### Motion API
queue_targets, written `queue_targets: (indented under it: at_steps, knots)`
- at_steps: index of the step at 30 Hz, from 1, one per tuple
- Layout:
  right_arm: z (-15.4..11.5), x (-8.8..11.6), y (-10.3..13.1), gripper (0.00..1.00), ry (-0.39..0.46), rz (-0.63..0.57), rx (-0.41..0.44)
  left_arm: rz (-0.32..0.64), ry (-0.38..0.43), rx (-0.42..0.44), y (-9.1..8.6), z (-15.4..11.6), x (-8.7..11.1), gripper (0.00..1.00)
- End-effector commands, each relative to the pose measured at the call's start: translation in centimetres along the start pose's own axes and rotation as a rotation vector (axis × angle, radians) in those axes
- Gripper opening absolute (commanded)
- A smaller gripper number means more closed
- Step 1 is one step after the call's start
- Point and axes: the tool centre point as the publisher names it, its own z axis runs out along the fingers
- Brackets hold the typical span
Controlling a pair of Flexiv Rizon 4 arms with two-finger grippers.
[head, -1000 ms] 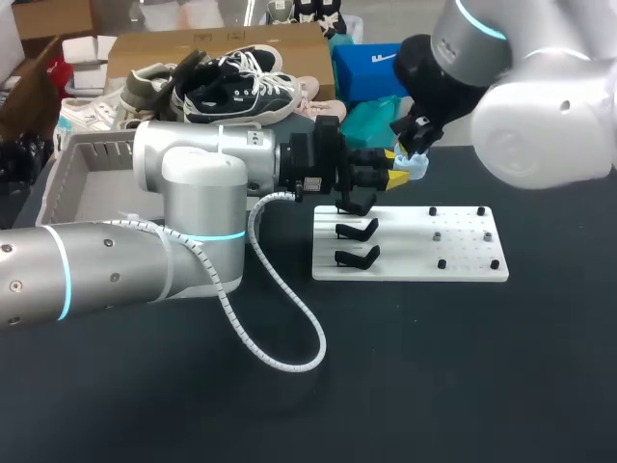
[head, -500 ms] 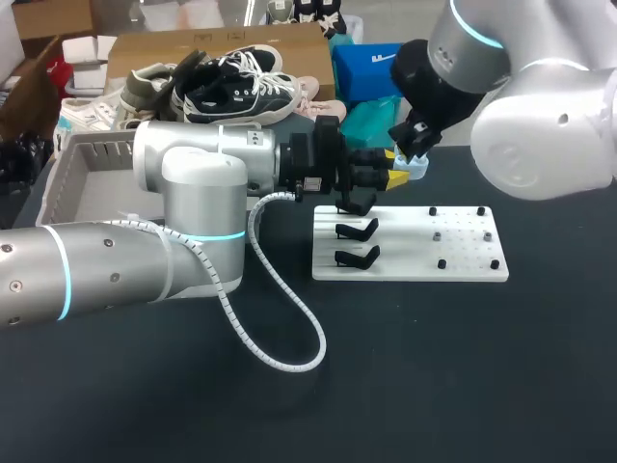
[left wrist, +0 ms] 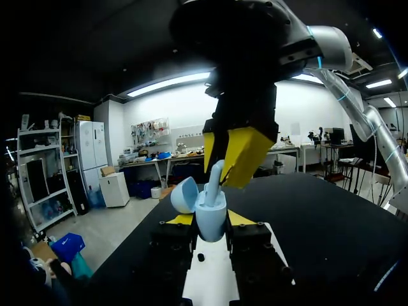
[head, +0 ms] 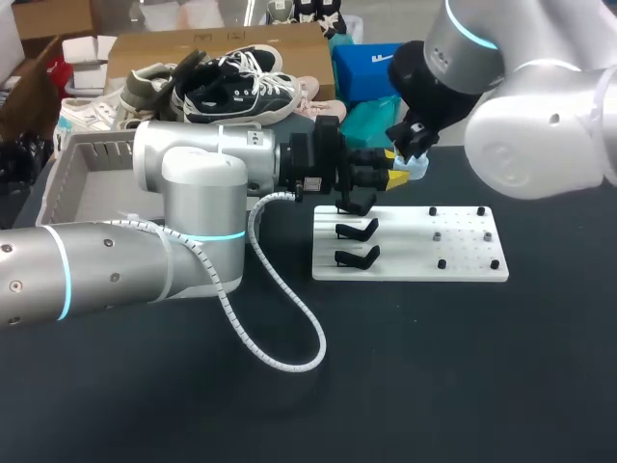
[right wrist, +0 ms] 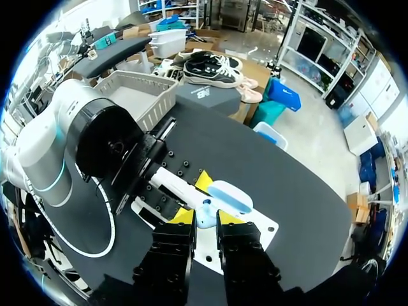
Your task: Pick up each earbud case from the left stands, insert the matching earbuds, close the lid, and place the case in the box.
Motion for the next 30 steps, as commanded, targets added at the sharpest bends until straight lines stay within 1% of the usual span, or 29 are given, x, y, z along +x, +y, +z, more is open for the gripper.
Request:
queue_targets:
  at_steps: [1, 24, 25, 26, 27, 28, 30]
  knots:
    - [0.25, -0.23, -0.09, 0.0, 0.004, 0.003, 0.0, 0.001, -0.002, -0.001, 0.02, 0.01, 0.04, 0.0]
    - [0.96, -0.4, 0.03, 0.0, 0.023, 0.004, -0.01, 0.001, -0.002, -0.001, 0.02, 0.01, 0.04, 0.0]
    - [0.96, -0.4, 0.06, 0.02, 0.023, 0.005, -0.011, 0.001, -0.002, -0.001, 0.02, 0.01, 0.04, 0.0]
    - [0.96, -0.4, 0.06, 0.14, 0.022, 0.005, -0.01, 0.001, -0.002, -0.001, 0.02, 0.01, 0.04, 0.0]
    - [0.95, -0.4, 0.06, 0.22, 0.022, 0.006, -0.011, 0.001, -0.002, -0.001, 0.02, 0.01, 0.04, 0.0]
    - [0.92, -0.41, 0.06, 0.26, 0.021, 0.006, -0.011, 0.001, -0.002, -0.001, 0.02, 0.01, 0.04, 0.0]
    - [0.85, -0.38, 0.06, 0.28, 0.02, 0.008, -0.01, 0.001, -0.002, -0.001, 0.02, 0.01, 0.04, 0.0]
